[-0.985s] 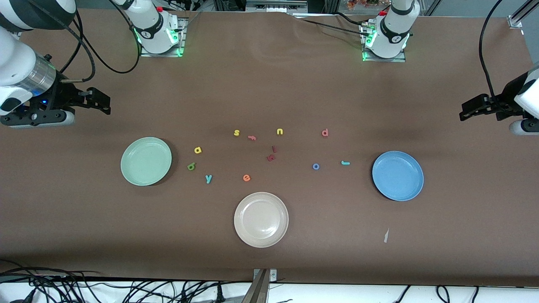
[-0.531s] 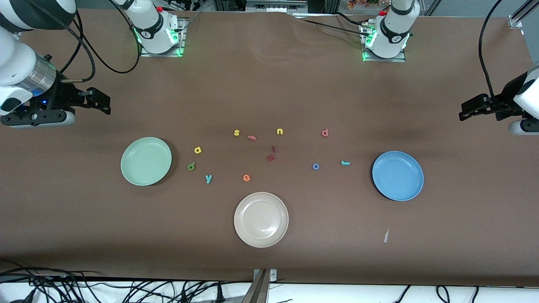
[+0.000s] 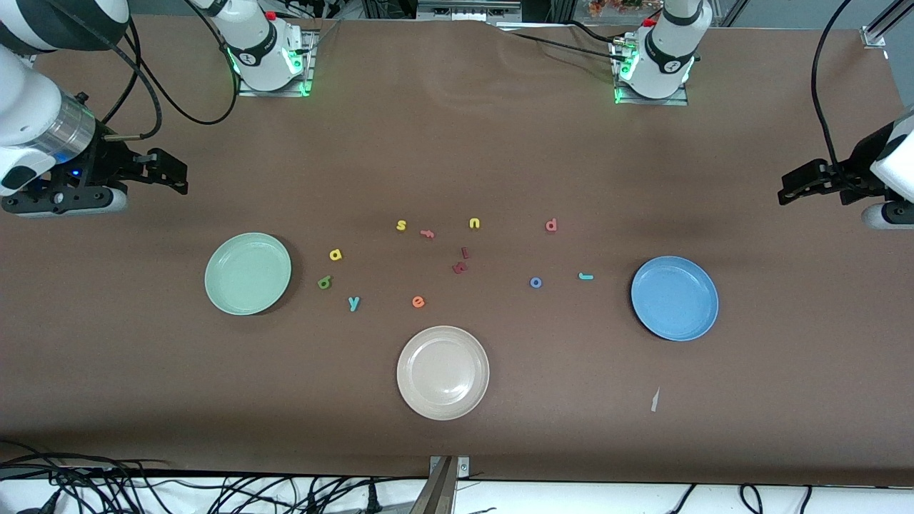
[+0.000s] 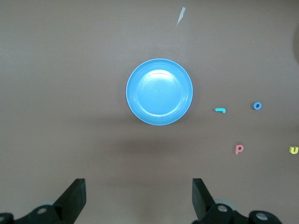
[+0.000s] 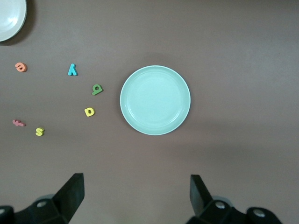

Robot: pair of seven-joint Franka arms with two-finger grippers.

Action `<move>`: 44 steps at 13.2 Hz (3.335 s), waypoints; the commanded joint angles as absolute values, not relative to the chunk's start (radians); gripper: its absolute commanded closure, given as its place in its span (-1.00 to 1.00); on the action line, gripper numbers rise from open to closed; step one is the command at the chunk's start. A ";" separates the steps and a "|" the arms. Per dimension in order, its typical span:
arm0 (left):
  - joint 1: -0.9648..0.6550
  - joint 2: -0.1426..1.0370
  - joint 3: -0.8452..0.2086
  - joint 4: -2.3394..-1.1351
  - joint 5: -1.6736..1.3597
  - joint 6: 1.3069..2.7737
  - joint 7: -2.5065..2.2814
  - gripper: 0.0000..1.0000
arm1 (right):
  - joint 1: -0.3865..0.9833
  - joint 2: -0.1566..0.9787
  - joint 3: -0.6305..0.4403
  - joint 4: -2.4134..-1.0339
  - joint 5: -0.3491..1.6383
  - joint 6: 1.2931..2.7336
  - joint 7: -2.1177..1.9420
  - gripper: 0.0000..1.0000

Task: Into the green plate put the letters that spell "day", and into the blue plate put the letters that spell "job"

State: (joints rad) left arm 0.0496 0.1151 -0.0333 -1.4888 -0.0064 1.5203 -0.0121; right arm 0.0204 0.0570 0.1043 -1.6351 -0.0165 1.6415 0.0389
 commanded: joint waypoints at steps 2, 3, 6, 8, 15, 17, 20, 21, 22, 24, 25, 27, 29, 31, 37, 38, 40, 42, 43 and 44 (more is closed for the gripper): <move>0.051 0.110 -0.034 -1.482 -0.026 1.508 -0.002 -1.00 | 0.020 0.049 0.107 -1.641 -0.015 1.638 0.035 -1.00; 0.051 0.112 -0.034 -1.482 -0.026 1.508 -0.002 -1.00 | 0.018 0.049 0.107 -1.641 -0.015 1.638 0.035 -1.00; 0.051 0.112 -0.034 -1.482 -0.026 1.508 -0.002 -1.00 | 0.020 0.049 0.107 -1.641 -0.015 1.637 0.035 -1.00; 0.051 0.112 -0.034 -1.482 -0.028 1.508 -0.002 -1.00 | 0.020 0.049 0.107 -1.641 -0.015 1.637 0.035 -1.00; 0.051 0.112 -0.037 -1.482 -0.028 1.508 -0.002 -1.00 | 0.020 0.049 0.107 -1.643 -0.015 1.637 0.035 -1.00; 0.051 0.110 -0.035 -1.482 -0.028 1.506 -0.002 -1.00 | 0.020 0.049 0.107 -1.646 -0.015 1.638 0.035 -1.00; 0.051 0.110 -0.035 -1.482 -0.028 1.508 -0.002 -1.00 | 0.018 0.049 0.107 -1.646 -0.015 1.640 0.035 -1.00; 0.051 0.112 -0.037 -1.482 -0.028 1.506 -0.002 -1.00 | 0.018 0.049 0.107 -1.646 -0.015 1.640 0.035 -1.00; 0.051 0.112 -0.037 -1.482 -0.028 1.508 -0.002 -1.00 | 0.018 0.049 0.107 -1.646 -0.015 1.640 0.035 -1.00; 0.051 0.112 -0.035 -1.482 -0.028 1.506 -0.002 -1.00 | 0.018 0.049 0.107 -1.646 -0.015 1.640 0.035 -1.00; 0.051 0.112 -0.035 -1.482 -0.028 1.508 -0.002 -1.00 | 0.020 0.049 0.107 -1.646 -0.015 1.640 0.035 -1.00; 0.051 0.112 -0.035 -1.482 -0.028 1.506 -0.002 -1.00 | 0.020 0.049 0.107 -1.646 -0.015 1.641 0.037 -1.00; 0.051 0.112 -0.035 -1.482 -0.028 1.508 -0.002 -1.00 | 0.020 0.051 0.107 -1.644 -0.015 1.640 0.035 -1.00; 0.051 0.112 -0.035 -1.482 -0.028 1.508 -0.002 -1.00 | 0.020 0.052 0.107 -1.641 -0.012 1.635 0.035 -1.00; 0.051 0.112 -0.035 -1.483 -0.028 1.508 -0.002 -1.00 | 0.052 0.084 0.109 -1.631 -0.011 1.646 0.040 -1.00; 0.051 0.112 -0.035 -1.483 -0.028 1.508 0.000 -1.00 | 0.066 0.101 0.109 -1.615 -0.011 1.646 0.043 -1.00; 0.052 0.114 -0.035 -1.483 -0.028 1.508 0.000 -1.00 | 0.081 0.141 0.109 -1.595 -0.012 1.647 0.051 -1.00; 0.052 0.114 -0.035 -1.483 -0.028 1.508 0.000 -1.00 | 0.107 0.202 0.109 -1.547 -0.014 1.651 0.069 -1.00; 0.051 0.114 -0.035 -1.486 -0.028 1.508 0.006 -1.00 | 0.109 0.245 0.109 -1.514 -0.011 1.669 0.112 -1.00; 0.040 0.121 -0.043 -1.489 -0.031 1.508 0.003 -1.00 | 0.132 0.279 0.109 -1.500 -0.009 1.715 0.141 -1.00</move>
State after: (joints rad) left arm 0.0494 0.1156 -0.0377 -1.4905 -0.0066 1.5195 -0.0119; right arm 0.1034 0.1897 0.1098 -1.5871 -0.0152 1.6880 0.0849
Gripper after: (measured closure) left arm 0.000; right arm 0.000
